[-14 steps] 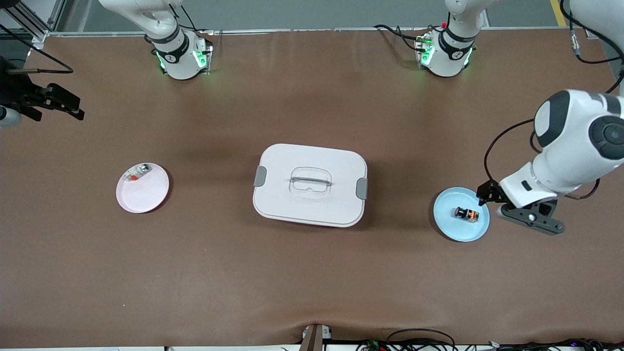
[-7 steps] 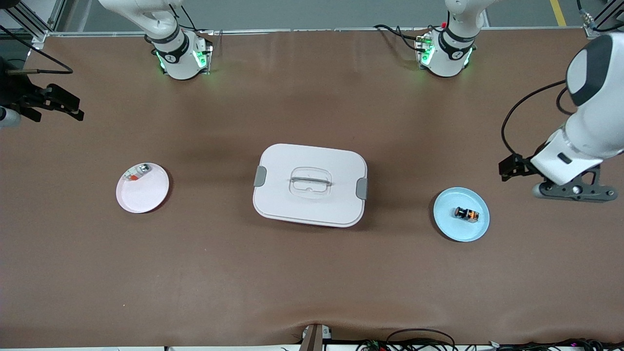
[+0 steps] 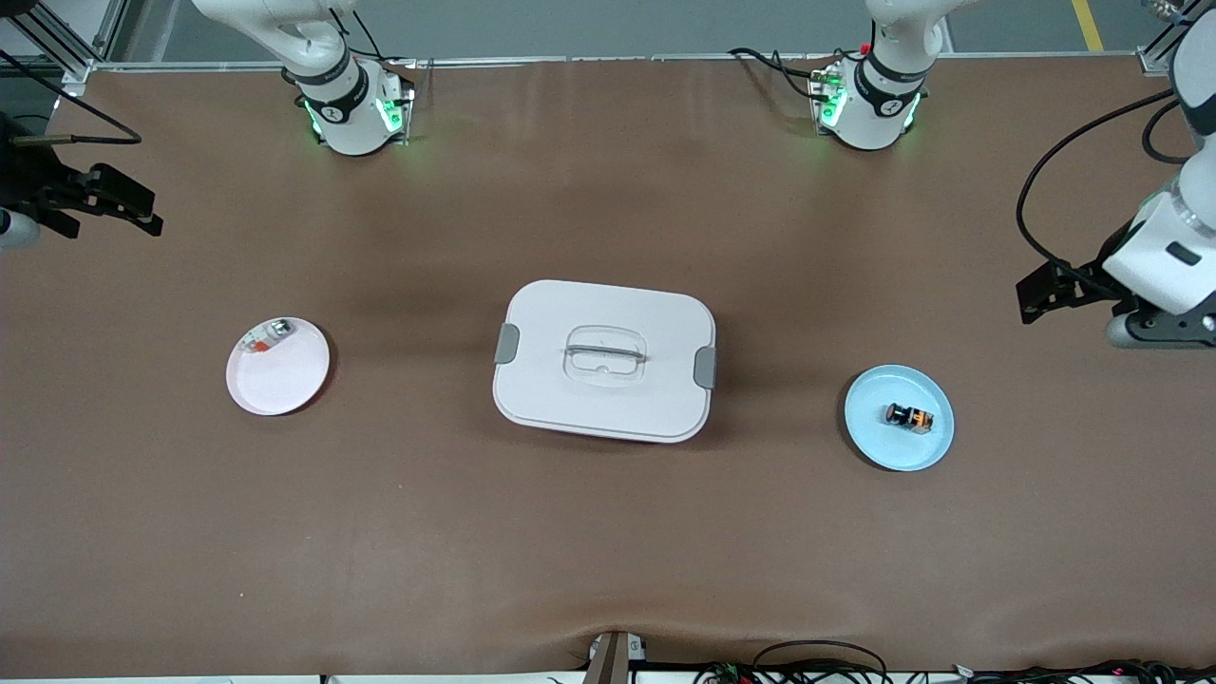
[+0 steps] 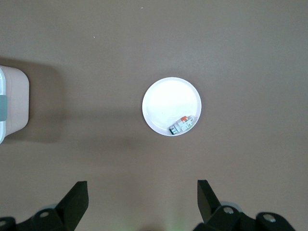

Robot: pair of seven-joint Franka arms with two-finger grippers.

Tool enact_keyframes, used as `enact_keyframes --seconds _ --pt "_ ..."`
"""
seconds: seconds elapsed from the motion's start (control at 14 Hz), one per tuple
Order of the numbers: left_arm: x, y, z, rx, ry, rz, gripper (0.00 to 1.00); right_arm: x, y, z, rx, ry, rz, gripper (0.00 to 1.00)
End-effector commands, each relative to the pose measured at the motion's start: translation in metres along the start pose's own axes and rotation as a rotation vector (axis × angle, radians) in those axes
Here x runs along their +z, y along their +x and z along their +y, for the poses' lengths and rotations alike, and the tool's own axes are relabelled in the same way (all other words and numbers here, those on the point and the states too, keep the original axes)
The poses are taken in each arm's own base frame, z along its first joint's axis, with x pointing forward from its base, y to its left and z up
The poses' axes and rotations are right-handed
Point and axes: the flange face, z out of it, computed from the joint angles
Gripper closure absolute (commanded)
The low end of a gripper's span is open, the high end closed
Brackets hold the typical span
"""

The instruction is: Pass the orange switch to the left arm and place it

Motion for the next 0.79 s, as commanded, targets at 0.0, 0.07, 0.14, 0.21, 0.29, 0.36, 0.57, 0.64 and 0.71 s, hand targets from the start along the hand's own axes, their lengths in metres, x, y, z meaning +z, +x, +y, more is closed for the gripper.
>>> enact_keyframes --seconds 0.0,0.07,0.14,0.21,0.29,0.36,0.57,0.64,0.71 --pt "-0.023 -0.023 0.000 -0.018 -0.015 -0.028 0.00 -0.005 0.002 0.001 -0.005 -0.015 -0.003 0.00" --pt "-0.024 -0.030 0.000 -0.013 -0.023 -0.044 0.00 -0.005 0.002 0.001 -0.005 -0.015 -0.003 0.00" --pt "-0.027 -0.036 0.000 0.001 -0.031 -0.048 0.00 -0.005 0.002 0.001 -0.005 -0.015 -0.005 0.00" --pt "-0.028 -0.043 0.003 0.027 -0.031 -0.051 0.00 -0.005 0.002 0.001 -0.005 -0.015 -0.003 0.00" --pt "-0.031 -0.051 0.003 0.044 -0.031 -0.045 0.00 -0.005 0.002 0.001 -0.005 -0.015 -0.003 0.00" --pt "-0.031 -0.058 0.005 0.054 -0.049 -0.045 0.00 -0.005 0.002 0.001 -0.003 -0.015 -0.005 0.00" --pt "-0.036 -0.080 0.012 0.060 -0.072 -0.029 0.00 -0.005 0.002 0.001 -0.005 -0.015 -0.003 0.00" --pt "-0.036 -0.086 0.012 0.062 -0.073 -0.028 0.00 -0.005 0.002 0.002 -0.003 -0.015 -0.003 0.00" --pt "-0.036 -0.090 0.011 0.062 -0.075 -0.028 0.00 -0.005 0.002 0.001 -0.003 -0.015 -0.003 0.00"
